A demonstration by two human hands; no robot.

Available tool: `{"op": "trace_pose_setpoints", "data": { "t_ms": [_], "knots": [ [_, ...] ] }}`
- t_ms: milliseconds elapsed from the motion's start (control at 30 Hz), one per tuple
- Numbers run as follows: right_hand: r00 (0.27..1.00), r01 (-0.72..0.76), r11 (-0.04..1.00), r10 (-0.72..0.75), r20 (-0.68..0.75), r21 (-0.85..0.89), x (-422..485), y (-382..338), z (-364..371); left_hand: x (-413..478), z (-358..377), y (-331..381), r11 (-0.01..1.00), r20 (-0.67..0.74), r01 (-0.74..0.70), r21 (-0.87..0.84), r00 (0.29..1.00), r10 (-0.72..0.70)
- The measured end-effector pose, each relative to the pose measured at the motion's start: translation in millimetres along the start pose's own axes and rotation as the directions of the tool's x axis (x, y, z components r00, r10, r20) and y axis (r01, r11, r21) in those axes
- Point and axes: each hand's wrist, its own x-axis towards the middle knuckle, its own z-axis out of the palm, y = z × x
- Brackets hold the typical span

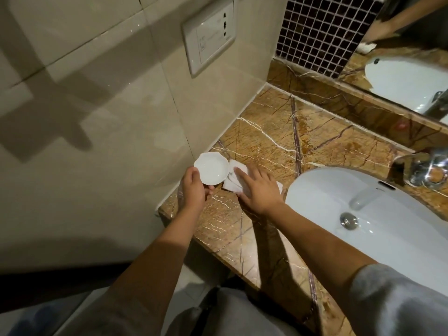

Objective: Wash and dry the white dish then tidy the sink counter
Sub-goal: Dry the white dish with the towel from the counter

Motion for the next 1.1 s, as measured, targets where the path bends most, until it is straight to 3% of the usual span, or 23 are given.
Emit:
{"op": "trace_pose_setpoints", "data": {
  "t_ms": [233, 333, 400, 467, 567, 667, 900, 1100],
  "knots": [
    [0.991, -0.133, 0.987, 0.136, 0.019, -0.087, 1, -27, -1, -12, 12, 7, 0.992, 0.07, 0.04, -0.119, 0.997, -0.032],
    [0.941, -0.31, 0.923, 0.332, -0.064, 0.228, -13, -15, -9, -14, 27, 5, 0.989, 0.123, 0.045, -0.141, 0.992, -0.027],
    [0.828, -0.41, 0.761, 0.541, -0.144, 0.503, -31, 6, -18, -16, 41, 3, 0.989, 0.18, 0.066, -0.135, 0.983, -0.041],
    [0.752, -0.358, 0.692, 0.612, -0.245, 0.627, -51, 30, -30, -21, 61, 0, 0.992, 0.243, 0.088, -0.088, 0.968, -0.064],
    [0.802, -0.265, 0.831, 0.471, -0.367, 0.489, -77, 59, -54, -37, 104, -3, 0.99, 0.369, 0.129, -0.055, 0.924, -0.1],
    [0.862, -0.272, 0.927, 0.354, -0.362, 0.259, -95, 78, -67, -61, 148, -3, 0.99, 0.5, 0.144, -0.012, 0.858, -0.118],
    [0.855, -0.389, 0.905, 0.424, -0.299, 0.172, -136, 110, -65, -104, 207, -3, 0.994, 0.636, 0.078, 0.08, 0.764, -0.111],
    [0.933, -0.294, 0.948, 0.313, -0.181, 0.124, -168, 137, -67, -118, 219, -2, 0.994, 0.657, 0.006, 0.107, 0.75, -0.075]
  ]
}}
